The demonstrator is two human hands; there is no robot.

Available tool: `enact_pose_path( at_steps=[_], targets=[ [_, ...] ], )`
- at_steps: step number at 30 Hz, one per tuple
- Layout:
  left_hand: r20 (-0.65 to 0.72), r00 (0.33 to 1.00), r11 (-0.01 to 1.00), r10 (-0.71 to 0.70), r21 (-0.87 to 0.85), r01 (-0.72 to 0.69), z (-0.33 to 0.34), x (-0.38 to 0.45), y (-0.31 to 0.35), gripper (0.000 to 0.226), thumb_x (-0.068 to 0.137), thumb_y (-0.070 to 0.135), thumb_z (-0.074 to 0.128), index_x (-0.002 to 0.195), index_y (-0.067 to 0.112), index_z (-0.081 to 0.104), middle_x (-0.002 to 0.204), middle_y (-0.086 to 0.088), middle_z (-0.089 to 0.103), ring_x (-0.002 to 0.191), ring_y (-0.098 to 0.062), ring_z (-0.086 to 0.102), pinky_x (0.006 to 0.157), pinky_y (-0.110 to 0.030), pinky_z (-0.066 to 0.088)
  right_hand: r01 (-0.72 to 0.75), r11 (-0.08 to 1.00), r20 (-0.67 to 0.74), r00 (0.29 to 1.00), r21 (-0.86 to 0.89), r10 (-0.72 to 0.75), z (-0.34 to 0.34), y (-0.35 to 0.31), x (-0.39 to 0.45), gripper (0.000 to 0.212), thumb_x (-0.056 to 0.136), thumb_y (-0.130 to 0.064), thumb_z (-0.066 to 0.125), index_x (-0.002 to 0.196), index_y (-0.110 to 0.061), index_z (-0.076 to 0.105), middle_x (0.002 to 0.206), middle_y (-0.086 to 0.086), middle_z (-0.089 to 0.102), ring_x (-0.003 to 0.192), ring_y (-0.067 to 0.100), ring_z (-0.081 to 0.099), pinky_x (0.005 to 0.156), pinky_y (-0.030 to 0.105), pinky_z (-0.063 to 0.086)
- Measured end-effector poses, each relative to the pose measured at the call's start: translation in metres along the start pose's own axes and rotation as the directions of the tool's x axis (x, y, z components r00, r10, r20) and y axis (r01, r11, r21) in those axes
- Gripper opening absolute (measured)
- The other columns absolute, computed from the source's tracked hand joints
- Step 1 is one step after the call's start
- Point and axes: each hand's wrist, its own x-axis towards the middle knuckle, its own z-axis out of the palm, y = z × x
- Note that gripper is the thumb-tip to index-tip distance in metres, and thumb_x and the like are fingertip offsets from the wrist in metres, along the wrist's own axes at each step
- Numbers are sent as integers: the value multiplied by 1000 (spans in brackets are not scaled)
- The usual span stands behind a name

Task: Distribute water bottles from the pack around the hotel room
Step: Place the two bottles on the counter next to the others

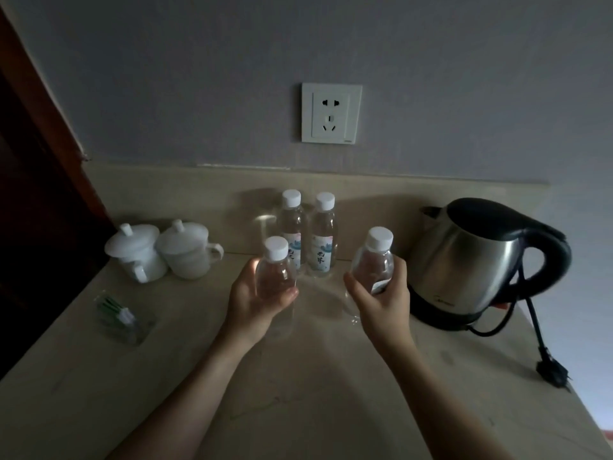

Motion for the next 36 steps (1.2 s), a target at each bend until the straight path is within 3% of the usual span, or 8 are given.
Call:
enact_pose_path(
  at_steps=[7,11,15,21,26,29,32,36],
  targets=[
    [7,1000,998,-25,57,25,-13,-5,-15,59,54,22,83,105,9,56,86,2,71,80,-12,67,72,-27,52,-35,999,-53,998,-40,33,13,14,-5,53,77,-16,82,114,-32,46,98,-12,64,86,-3,63,69,11,48],
    [-50,995,933,-83,347,95,-12,-20,-22,75,50,35,90,113,25,49,95,8,70,89,-8,69,78,-31,55,-58,997,-45,997,-54,56,14,20,-9,61,77,-15,81,122,-30,42,105,-16,62,93,-8,62,73,10,48],
    [-222,974,744,42,658,117,-11,-29,-14,79,48,44,91,110,19,49,99,6,62,88,-11,60,72,-27,50,-116,977,113,984,-177,137,2,33,-18,59,78,-17,80,118,-33,41,105,-14,61,93,1,65,69,14,50],
    [-219,973,871,-72,461,168,-35,6,-22,67,59,28,90,113,26,51,101,9,68,88,-7,69,77,-32,57,-113,938,75,986,-328,146,1,41,-9,58,73,-27,83,117,-34,45,111,-11,59,91,-3,60,74,19,46],
    [-198,971,934,-135,303,191,-53,39,-42,55,60,35,83,107,36,54,109,3,73,96,-13,72,87,-50,58,-172,892,-32,984,-419,175,18,45,21,55,74,-37,82,113,-23,45,100,-2,56,85,17,60,75,37,51],
    [-177,978,929,-113,330,167,-53,49,-50,42,64,41,79,100,34,60,104,6,74,96,-12,72,88,-48,57,-177,886,-37,983,-429,178,26,50,35,66,76,-37,80,127,-16,43,104,-3,55,83,17,59,78,39,54],
    [-135,986,920,-99,365,143,-51,57,-56,35,72,38,77,102,31,60,102,11,74,97,-9,72,88,-43,57,-157,890,-27,987,-428,161,30,57,42,62,75,-37,80,121,-18,44,109,-2,58,89,17,60,80,40,54],
    [-71,993,938,-89,331,108,-46,66,-59,47,87,1,68,126,13,47,119,3,66,107,-5,67,93,-26,53,-135,888,-18,990,-440,141,33,61,50,58,69,-40,83,110,-28,43,106,-1,60,92,19,60,78,40,54]
  ],
)
